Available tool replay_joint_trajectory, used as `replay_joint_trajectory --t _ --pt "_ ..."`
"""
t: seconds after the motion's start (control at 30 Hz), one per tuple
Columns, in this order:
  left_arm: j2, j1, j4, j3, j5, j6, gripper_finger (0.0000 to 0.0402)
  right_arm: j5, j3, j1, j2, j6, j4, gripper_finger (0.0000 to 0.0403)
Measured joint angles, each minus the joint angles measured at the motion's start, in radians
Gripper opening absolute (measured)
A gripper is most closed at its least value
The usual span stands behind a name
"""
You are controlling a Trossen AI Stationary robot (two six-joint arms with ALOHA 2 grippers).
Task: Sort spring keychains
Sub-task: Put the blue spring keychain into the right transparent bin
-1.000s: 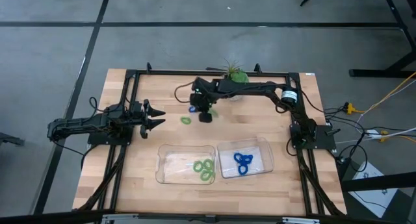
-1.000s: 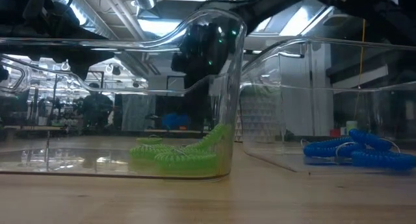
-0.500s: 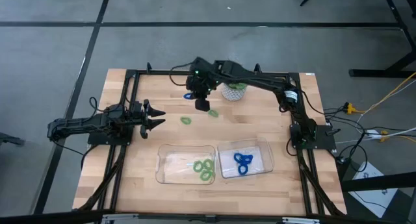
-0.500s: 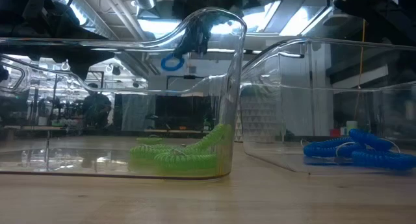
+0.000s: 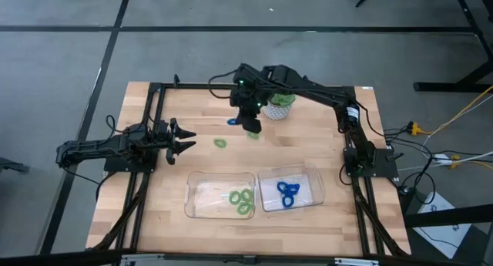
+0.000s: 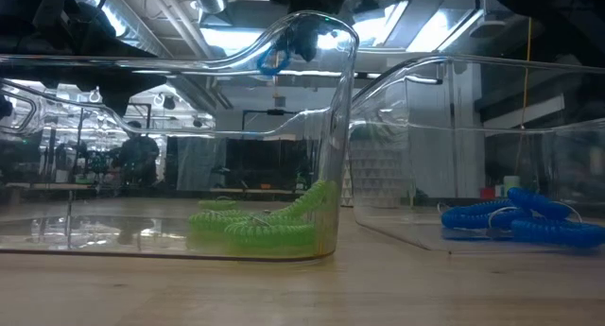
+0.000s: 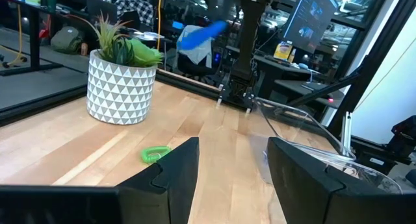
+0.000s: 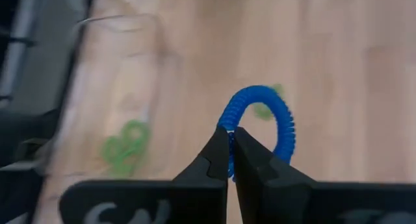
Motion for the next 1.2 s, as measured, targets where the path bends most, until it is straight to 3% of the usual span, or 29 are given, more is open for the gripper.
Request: replay_joint_trajectory --t 0.47,0.8,1.2 --pt "0.0 0.0 0.0 0.0 0.0 0.0 0.0178 -0.278 0.0 0.091 0.0 -0.073 -0.163 0.0008" --pt "0.0 0.0 0.0 0.0 0.0 0.0 0.0178 -0.449 0.0 0.167 0.0 -0.224 -0.332 0.0008" --pt "0.0 0.0 0.0 0.0 0.0 0.0 0.0178 -0.503 0.0 0.245 -0.014 -0.265 -0.371 0.0008"
